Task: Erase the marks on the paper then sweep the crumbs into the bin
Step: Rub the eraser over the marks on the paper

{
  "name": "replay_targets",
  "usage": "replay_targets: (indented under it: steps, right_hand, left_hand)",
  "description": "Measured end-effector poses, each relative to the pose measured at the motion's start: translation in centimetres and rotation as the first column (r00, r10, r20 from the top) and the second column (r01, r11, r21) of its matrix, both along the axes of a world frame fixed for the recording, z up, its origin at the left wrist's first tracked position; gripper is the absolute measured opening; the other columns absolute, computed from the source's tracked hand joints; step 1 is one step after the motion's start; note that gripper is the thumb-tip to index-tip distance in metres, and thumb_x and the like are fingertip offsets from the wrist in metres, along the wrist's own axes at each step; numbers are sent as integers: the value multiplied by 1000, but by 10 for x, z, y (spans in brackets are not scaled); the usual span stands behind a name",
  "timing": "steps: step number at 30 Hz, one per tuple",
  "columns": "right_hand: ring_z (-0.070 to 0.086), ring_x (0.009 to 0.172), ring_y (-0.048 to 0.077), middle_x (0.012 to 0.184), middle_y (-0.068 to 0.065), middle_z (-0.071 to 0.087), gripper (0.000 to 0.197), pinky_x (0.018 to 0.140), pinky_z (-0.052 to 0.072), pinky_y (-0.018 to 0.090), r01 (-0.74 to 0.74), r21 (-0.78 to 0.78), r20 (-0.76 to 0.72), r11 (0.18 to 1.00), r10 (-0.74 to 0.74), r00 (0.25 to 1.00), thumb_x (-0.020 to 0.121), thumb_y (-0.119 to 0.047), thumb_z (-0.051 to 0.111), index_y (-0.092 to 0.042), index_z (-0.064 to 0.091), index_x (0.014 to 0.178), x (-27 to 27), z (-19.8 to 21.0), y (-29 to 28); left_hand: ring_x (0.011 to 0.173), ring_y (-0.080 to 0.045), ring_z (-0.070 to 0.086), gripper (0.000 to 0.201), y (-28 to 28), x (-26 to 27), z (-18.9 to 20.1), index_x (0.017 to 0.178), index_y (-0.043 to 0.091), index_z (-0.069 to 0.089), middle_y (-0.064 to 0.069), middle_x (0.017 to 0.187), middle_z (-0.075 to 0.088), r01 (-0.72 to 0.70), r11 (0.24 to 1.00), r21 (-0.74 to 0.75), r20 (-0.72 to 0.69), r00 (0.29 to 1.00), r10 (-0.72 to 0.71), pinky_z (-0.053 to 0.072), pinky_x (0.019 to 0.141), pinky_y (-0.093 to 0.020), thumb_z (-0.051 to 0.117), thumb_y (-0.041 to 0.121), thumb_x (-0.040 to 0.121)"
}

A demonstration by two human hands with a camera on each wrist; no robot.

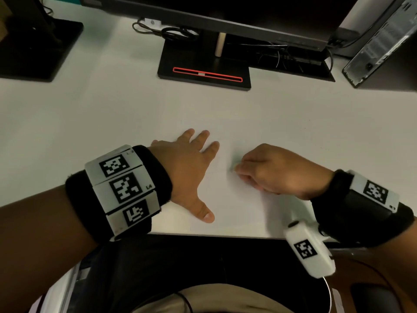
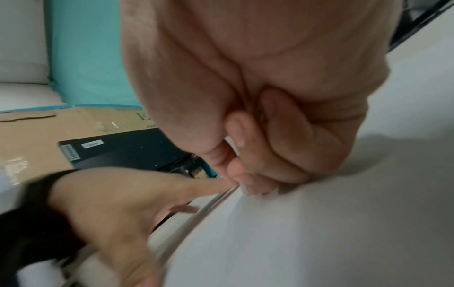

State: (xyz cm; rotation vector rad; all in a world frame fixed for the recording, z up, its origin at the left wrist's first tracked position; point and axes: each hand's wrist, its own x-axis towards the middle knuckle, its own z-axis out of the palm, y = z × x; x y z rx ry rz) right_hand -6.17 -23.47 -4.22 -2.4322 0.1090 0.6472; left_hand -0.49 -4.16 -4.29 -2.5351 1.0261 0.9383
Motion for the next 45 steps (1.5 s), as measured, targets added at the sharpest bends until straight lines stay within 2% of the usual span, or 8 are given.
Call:
replay_targets:
  steps: [4, 8, 12, 16, 21, 27, 41, 45]
  right_hand:
    - [44, 49, 12, 55, -3, 52, 43, 58, 44, 33, -96, 1, -61, 995, 96, 993, 101, -32, 53, -5, 57, 68, -10, -3, 14]
    - [38, 51, 19, 59, 6, 46, 43, 52, 37, 33, 42, 14, 0, 999, -42, 999, 98, -27, 54, 8, 52, 74, 0, -1, 4]
    - [44, 49, 14, 55, -1, 52, 43, 54, 42, 32, -48, 35, -41, 998, 50, 998, 101, -31, 53, -7, 56, 66, -8, -6, 18]
    - [38, 46, 17, 55, 5, 46, 44, 45, 36, 24, 54, 53, -18, 997, -54, 998, 100, -26, 53, 7, 52, 70, 2, -3, 11]
    - [42, 48, 17, 55, 2, 50, 41, 49, 39, 28, -14, 92, -56, 996, 19, 998, 100, -28, 54, -5, 57, 67, -2, -6, 23]
    - [43, 50, 15, 57, 6, 51, 43, 56, 41, 34, -30, 57, -41, 998, 32, 999, 102, -26, 52, 2, 56, 69, 1, -5, 35]
    - [37, 45, 11, 57, 6, 47, 41, 50, 36, 27, -63, 41, 3, 997, 63, 998, 102, -26, 51, -5, 55, 67, 13, -4, 43]
    - [40, 47, 20, 57, 11, 48, 43, 46, 36, 27, -14, 61, -9, 998, 14, 1000, 100, -28, 53, 0, 56, 68, 14, -5, 32]
  left_hand:
    - [150, -23, -23, 146, 0, 0, 0, 154, 28, -26, 3, 160, -34, 2, 1000, -1, 12, 1000, -2, 29, 114, -62, 65, 89, 56]
    - [150, -23, -24, 146, 0, 0, -1, 154, 28, -26, 3, 160, -34, 6, 1000, 3, 22, 1000, -6, 29, 114, -61, 63, 90, 56]
    - [150, -23, -23, 146, 0, 0, -1, 154, 28, -26, 3, 160, -34, 10, 1000, 2, 27, 1000, -10, 30, 114, -60, 62, 90, 56]
    - [150, -23, -24, 145, 0, -1, 0, 153, 28, -27, 3, 160, -34, 9, 1000, 15, 28, 1000, -9, 30, 114, -59, 62, 90, 57]
    - [150, -22, -23, 145, 0, 0, -1, 153, 29, -27, 4, 160, -34, 8, 1000, 9, 28, 1000, -8, 30, 114, -57, 62, 90, 56]
    - [151, -23, -22, 144, 0, -1, 0, 153, 29, -26, 4, 160, -34, 16, 1000, 19, 30, 999, -17, 31, 114, -57, 61, 91, 56]
    - [151, -21, -19, 148, -1, -4, 6, 154, 14, -25, 4, 161, -31, 18, 999, 47, 63, 998, -21, 36, 109, -47, 56, 93, 59]
    - [152, -20, -19, 149, 0, -4, 5, 154, 15, -25, 4, 161, -31, 18, 999, 45, 70, 997, -21, 36, 109, -47, 55, 94, 57]
